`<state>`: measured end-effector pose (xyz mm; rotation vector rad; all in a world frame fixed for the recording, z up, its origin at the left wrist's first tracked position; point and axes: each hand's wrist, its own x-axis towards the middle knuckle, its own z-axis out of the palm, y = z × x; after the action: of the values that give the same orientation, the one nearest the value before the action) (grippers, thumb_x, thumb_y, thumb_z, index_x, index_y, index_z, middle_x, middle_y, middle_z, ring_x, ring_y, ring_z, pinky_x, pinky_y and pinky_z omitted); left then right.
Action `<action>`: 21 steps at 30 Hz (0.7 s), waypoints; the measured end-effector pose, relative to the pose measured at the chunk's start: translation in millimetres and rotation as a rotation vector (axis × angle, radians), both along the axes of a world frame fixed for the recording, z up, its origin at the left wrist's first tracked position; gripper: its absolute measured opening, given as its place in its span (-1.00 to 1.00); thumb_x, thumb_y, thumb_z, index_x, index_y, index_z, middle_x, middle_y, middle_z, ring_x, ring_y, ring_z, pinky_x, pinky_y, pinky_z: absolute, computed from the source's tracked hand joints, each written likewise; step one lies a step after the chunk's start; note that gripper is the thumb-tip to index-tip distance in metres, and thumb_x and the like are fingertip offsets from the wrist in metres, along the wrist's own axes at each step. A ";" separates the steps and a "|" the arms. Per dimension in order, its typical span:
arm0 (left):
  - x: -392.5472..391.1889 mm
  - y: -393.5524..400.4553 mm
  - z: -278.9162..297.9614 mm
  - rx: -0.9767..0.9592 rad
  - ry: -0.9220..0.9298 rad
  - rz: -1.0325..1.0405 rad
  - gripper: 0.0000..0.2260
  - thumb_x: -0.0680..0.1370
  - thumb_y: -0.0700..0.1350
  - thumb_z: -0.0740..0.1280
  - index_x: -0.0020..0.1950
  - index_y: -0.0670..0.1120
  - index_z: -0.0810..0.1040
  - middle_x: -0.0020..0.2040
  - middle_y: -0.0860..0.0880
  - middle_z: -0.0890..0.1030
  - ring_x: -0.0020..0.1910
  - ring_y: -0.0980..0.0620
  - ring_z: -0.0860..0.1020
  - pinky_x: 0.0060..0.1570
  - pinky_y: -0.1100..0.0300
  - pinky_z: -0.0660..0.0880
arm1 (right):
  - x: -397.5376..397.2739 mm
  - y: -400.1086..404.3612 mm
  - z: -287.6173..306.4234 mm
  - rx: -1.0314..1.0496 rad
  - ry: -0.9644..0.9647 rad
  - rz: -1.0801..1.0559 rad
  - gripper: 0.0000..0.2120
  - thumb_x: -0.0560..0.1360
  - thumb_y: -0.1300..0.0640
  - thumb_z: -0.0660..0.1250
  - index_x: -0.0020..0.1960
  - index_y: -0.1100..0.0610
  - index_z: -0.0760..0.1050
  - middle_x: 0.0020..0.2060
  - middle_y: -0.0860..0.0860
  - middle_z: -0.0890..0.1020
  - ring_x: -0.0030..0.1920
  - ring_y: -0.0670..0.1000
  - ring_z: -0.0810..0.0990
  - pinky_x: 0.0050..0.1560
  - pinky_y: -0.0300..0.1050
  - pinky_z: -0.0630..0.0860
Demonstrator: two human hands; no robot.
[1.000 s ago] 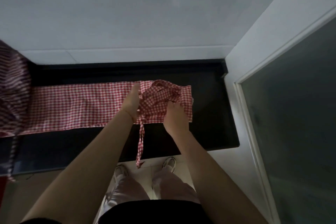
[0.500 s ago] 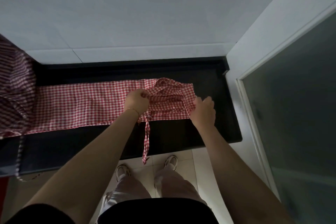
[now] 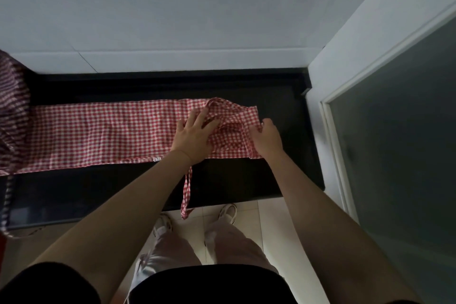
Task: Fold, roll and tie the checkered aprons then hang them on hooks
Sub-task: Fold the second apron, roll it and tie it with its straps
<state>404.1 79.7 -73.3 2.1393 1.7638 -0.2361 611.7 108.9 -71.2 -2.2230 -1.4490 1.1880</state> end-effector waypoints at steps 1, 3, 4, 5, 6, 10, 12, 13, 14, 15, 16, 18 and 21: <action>-3.6 2.3 -1.1 -0.009 -0.009 -0.011 -0.37 0.59 -0.05 0.23 0.59 0.20 0.02 0.62 -0.05 -0.07 0.59 -0.17 -0.08 0.51 -0.21 0.05 | 2.2 3.6 1.3 -0.065 0.092 -0.060 -0.72 0.63 0.03 0.23 0.25 0.17 0.43 0.15 0.12 0.56 0.00 0.00 0.56 -0.09 -0.13 0.50; -12.0 5.0 -1.1 0.003 -0.054 -0.001 -0.34 0.57 -0.20 0.22 0.58 0.20 0.06 0.62 0.00 0.01 0.59 -0.12 -0.01 0.51 -0.16 0.09 | 7.2 8.5 0.4 -0.088 0.196 -0.190 -0.81 0.63 0.03 0.24 0.06 0.16 0.51 0.01 0.10 0.60 -0.10 -0.02 0.57 -0.14 -0.16 0.48; -15.2 4.4 -1.9 0.033 -0.080 0.021 -0.32 0.55 -0.25 0.22 0.58 0.18 0.09 0.60 0.00 0.10 0.57 -0.11 0.07 0.49 -0.14 0.15 | 9.5 9.5 -0.3 -0.084 0.210 -0.246 -0.80 0.63 0.03 0.23 -0.01 0.14 0.52 -0.04 0.09 0.61 -0.13 -0.02 0.57 -0.16 -0.16 0.48; -16.6 3.7 -2.1 0.077 -0.111 0.065 -0.32 0.53 -0.28 0.23 0.58 0.15 0.13 0.56 -0.01 0.23 0.51 -0.10 0.19 0.44 -0.11 0.23 | 12.9 11.1 -2.1 -0.073 0.195 -0.284 -0.78 0.64 0.01 0.22 -0.04 0.13 0.52 -0.08 0.07 0.60 -0.15 -0.03 0.56 -0.19 -0.17 0.46; -16.6 3.0 -1.7 0.112 -0.155 0.129 -0.34 0.52 -0.31 0.22 0.57 0.11 0.18 0.47 -0.04 0.36 0.42 -0.10 0.32 0.36 -0.07 0.34 | 16.4 11.4 -4.2 -0.055 0.158 -0.302 -0.76 0.64 0.00 0.20 -0.04 0.13 0.52 -0.09 0.06 0.59 -0.17 -0.03 0.55 -0.21 -0.18 0.44; -4.1 7.8 10.4 0.074 -0.466 0.486 -0.56 0.55 -0.28 0.25 0.39 0.05 0.41 -0.09 -0.05 0.60 -0.23 0.02 0.54 -0.29 0.18 0.48 | 23.3 7.1 -7.6 -0.026 0.029 -0.257 -0.75 0.67 0.00 0.14 0.13 0.16 0.46 -0.16 0.01 0.53 -0.24 -0.07 0.51 -0.32 -0.21 0.35; 0.7 15.7 15.0 0.180 -0.536 0.579 -0.77 0.57 -0.26 0.27 0.16 -0.04 0.57 -0.10 -0.03 0.61 -0.25 0.06 0.51 -0.31 0.24 0.41 | 18.6 2.8 -5.1 0.060 -0.102 -0.201 -0.77 0.67 0.03 0.12 0.21 0.16 0.39 -0.13 0.02 0.53 -0.25 -0.06 0.51 -0.32 -0.21 0.38; 1.8 19.2 16.3 0.238 -0.525 0.582 -0.81 0.56 -0.28 0.26 0.07 -0.08 0.60 -0.06 -0.03 0.61 -0.18 0.06 0.51 -0.24 0.23 0.40 | 16.1 0.7 -4.0 0.154 -0.191 -0.147 -0.77 0.67 0.05 0.13 0.24 0.15 0.38 -0.06 0.04 0.53 -0.22 -0.05 0.53 -0.30 -0.20 0.43; 1.6 21.7 15.8 0.264 -0.497 0.572 -0.82 0.56 -0.30 0.24 0.03 -0.11 0.60 -0.03 -0.05 0.59 -0.11 0.04 0.51 -0.17 0.21 0.39 | 14.8 -2.3 -3.6 0.274 -0.282 -0.061 -0.75 0.65 0.07 0.14 0.26 0.15 0.38 0.02 0.06 0.53 -0.15 -0.03 0.55 -0.24 -0.18 0.49; 0.6 23.1 13.8 0.259 -0.459 0.561 -0.81 0.55 -0.31 0.23 0.01 -0.13 0.60 -0.01 -0.06 0.57 -0.05 0.02 0.49 -0.13 0.20 0.38 | 14.9 -5.3 -5.9 0.386 -0.349 0.053 -0.72 0.63 0.09 0.15 0.29 0.16 0.40 0.10 0.09 0.53 -0.05 0.01 0.56 -0.14 -0.14 0.55; -1.4 23.8 11.4 0.245 -0.425 0.555 -0.80 0.53 -0.33 0.21 0.01 -0.15 0.61 0.01 -0.08 0.55 -0.02 -0.01 0.48 -0.11 0.18 0.38 | 16.5 -7.4 -11.0 0.481 -0.395 0.175 -0.68 0.61 0.10 0.15 0.32 0.17 0.41 0.18 0.13 0.53 0.08 0.06 0.56 0.00 -0.08 0.58; -5.8 23.0 4.7 0.239 -0.393 0.567 -0.76 0.52 -0.35 0.21 0.03 -0.17 0.63 0.05 -0.12 0.53 0.02 -0.06 0.47 -0.09 0.14 0.39 | 21.4 -9.0 -20.6 0.575 -0.400 0.378 -0.63 0.60 0.14 0.19 0.38 0.20 0.41 0.33 0.18 0.49 0.32 0.16 0.48 0.27 0.06 0.49; -3.6 19.8 2.7 0.215 -0.428 0.592 -0.80 0.54 -0.31 0.22 -0.01 -0.16 0.63 0.01 -0.08 0.52 -0.02 0.00 0.44 -0.07 0.12 0.44 | 28.6 -7.8 -32.0 0.564 -0.378 0.510 -0.55 0.57 0.18 0.35 0.43 0.20 0.39 0.41 0.17 0.44 0.42 0.21 0.39 0.40 0.11 0.37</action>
<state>400.5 99.5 -70.6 1.5274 2.1037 0.5406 640.3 101.1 -103.2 -1.7852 -2.2498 0.3624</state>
